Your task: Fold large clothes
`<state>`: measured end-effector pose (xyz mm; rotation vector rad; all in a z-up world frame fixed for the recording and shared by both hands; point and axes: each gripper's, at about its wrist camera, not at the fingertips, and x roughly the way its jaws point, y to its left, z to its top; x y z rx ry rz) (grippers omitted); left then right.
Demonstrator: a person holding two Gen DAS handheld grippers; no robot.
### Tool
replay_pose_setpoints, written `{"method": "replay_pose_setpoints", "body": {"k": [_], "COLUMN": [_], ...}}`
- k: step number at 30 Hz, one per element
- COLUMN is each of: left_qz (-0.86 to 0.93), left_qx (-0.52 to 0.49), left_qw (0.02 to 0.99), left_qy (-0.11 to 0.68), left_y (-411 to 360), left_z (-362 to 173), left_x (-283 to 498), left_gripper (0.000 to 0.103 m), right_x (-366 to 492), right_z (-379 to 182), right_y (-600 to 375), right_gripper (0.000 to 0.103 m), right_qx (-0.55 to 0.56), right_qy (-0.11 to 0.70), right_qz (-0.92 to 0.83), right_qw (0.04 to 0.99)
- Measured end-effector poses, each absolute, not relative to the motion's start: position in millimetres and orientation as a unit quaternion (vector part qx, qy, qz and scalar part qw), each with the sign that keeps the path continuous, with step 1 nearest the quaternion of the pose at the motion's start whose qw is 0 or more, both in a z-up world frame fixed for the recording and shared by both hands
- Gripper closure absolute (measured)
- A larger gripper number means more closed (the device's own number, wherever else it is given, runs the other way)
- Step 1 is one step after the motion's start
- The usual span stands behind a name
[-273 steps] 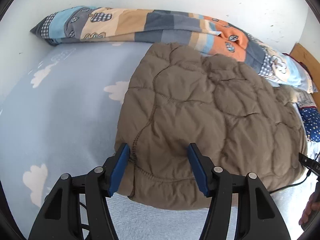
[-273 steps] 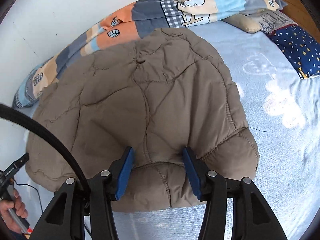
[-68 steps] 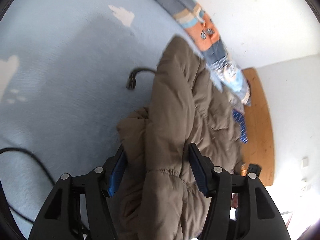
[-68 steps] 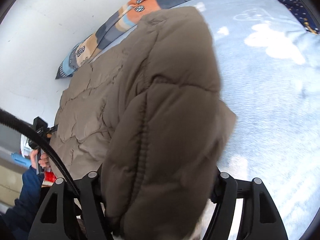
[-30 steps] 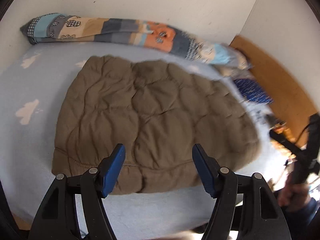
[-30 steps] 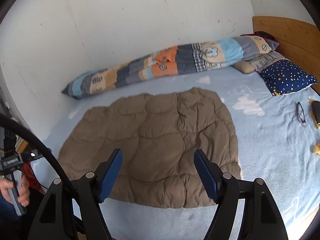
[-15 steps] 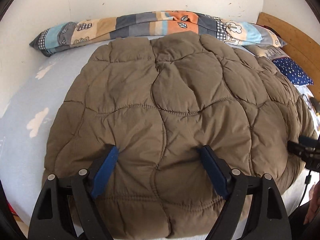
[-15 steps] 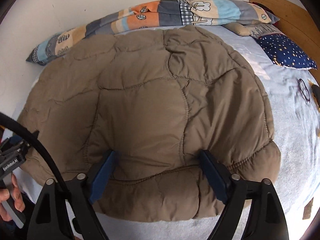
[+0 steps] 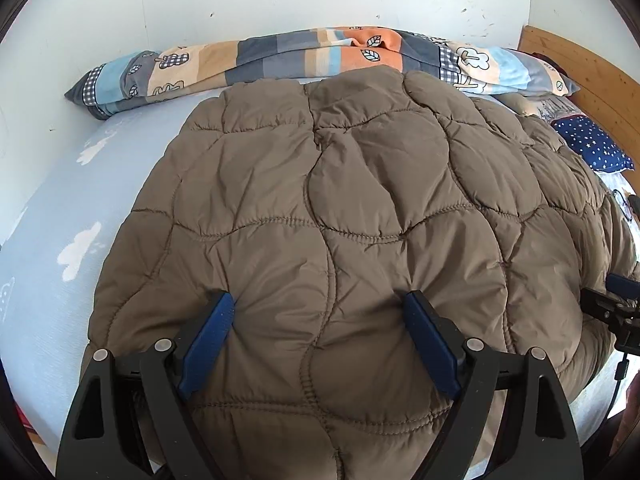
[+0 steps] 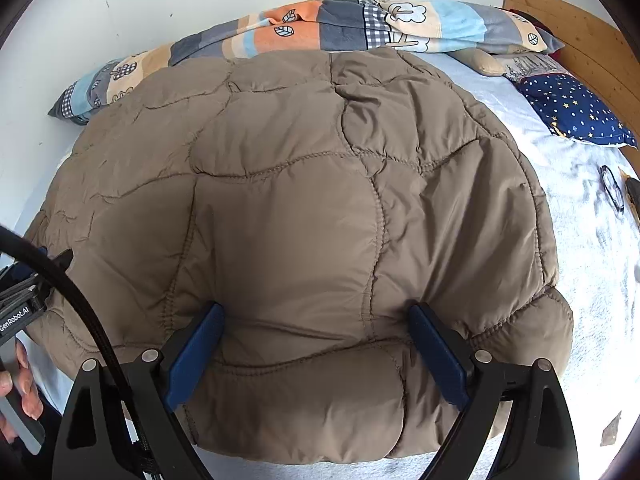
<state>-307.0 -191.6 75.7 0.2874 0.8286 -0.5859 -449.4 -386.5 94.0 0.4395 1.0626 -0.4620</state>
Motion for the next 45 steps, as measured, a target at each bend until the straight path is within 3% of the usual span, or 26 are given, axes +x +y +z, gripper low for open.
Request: {"method": "replay_pose_setpoints", "body": {"k": [14,23,30,33,40,45], "left_qz": [-0.281,-0.286,-0.268,-0.263,-0.262,-0.264], "left_qx": [0.119,0.108,0.124,0.125,0.113,0.100], "left_qw": [0.867,0.860,0.826,0.824,0.841,0.867], "left_qy": [0.393,0.408,0.481,0.485,0.460,0.411], "left_y": [-186.7,-196.4,-214.2,-219.8,-219.3,-205.5], "left_z": [87.6,122.2,97.3,93.0,100.1,124.4], "left_x": [-307.0,-249.2,-195.8,-188.4,-194.7,-225.2], "left_gripper": [0.017,0.017,0.017,0.017,0.017,0.017], "right_x": [-456.6,-433.2,-381.3,-367.0,-351.0,-368.5], "right_z": [109.3,152.4,102.5,83.6,70.3,101.4], "right_y": [-390.3,-432.3,-483.1,-487.0,-497.6,-485.3], "right_gripper": [0.007,0.007,0.010,0.005,0.000,0.006], "right_qx": [0.220,0.229,0.253,0.229,0.232,0.222], "right_qy": [0.479,0.418,0.500,0.525,0.536,0.487], "right_qz": [-0.216,-0.232,-0.208,-0.210,-0.222,-0.220], "right_qw": [0.822,0.848,0.802,0.792,0.781,0.816]}}
